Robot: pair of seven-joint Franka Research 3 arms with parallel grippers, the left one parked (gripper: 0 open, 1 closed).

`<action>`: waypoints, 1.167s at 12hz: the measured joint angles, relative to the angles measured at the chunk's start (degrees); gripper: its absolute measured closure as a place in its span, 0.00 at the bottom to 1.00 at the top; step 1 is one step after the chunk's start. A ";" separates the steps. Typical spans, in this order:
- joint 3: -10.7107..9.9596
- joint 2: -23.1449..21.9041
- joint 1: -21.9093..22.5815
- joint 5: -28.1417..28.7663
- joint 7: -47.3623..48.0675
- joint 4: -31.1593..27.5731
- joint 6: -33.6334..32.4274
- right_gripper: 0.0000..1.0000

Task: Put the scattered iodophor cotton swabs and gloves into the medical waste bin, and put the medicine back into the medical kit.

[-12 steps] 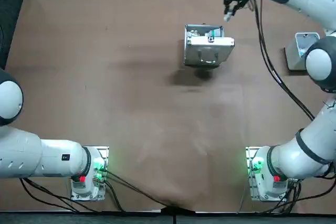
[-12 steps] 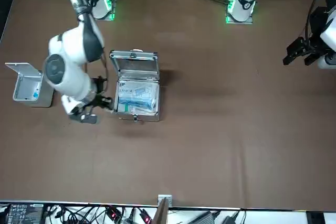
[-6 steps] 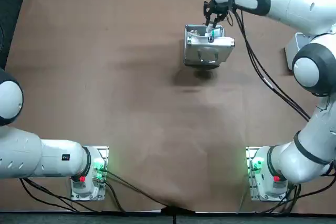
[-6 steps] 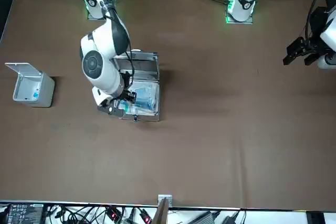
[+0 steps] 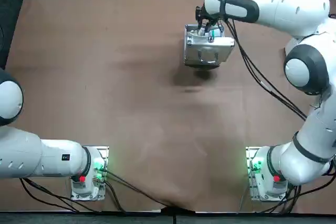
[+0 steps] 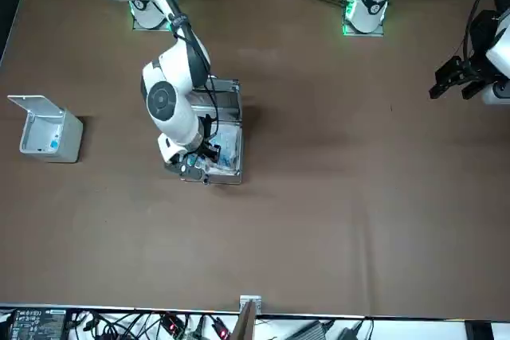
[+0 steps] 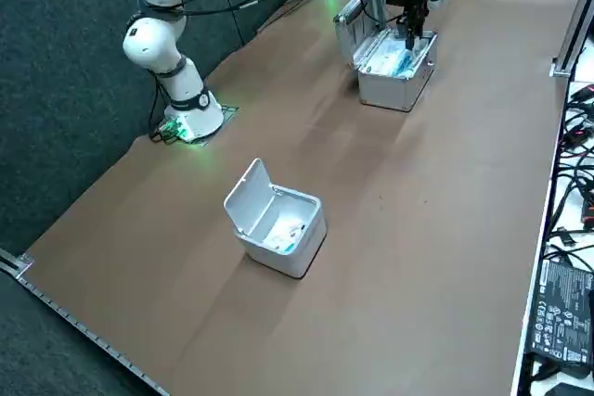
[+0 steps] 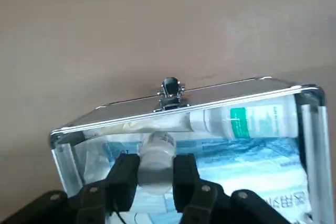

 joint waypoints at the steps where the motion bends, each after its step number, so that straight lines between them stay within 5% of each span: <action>1: -0.02 0.46 0.27 -0.67 0.34 0.01 0.73 0.61; 10: -0.34 2.79 0.65 -6.68 2.59 0.06 3.31 0.59; 11: -0.46 2.92 0.65 -6.75 2.69 0.09 3.59 0.40; 14: -0.73 2.51 0.49 -7.00 2.69 0.73 2.66 0.05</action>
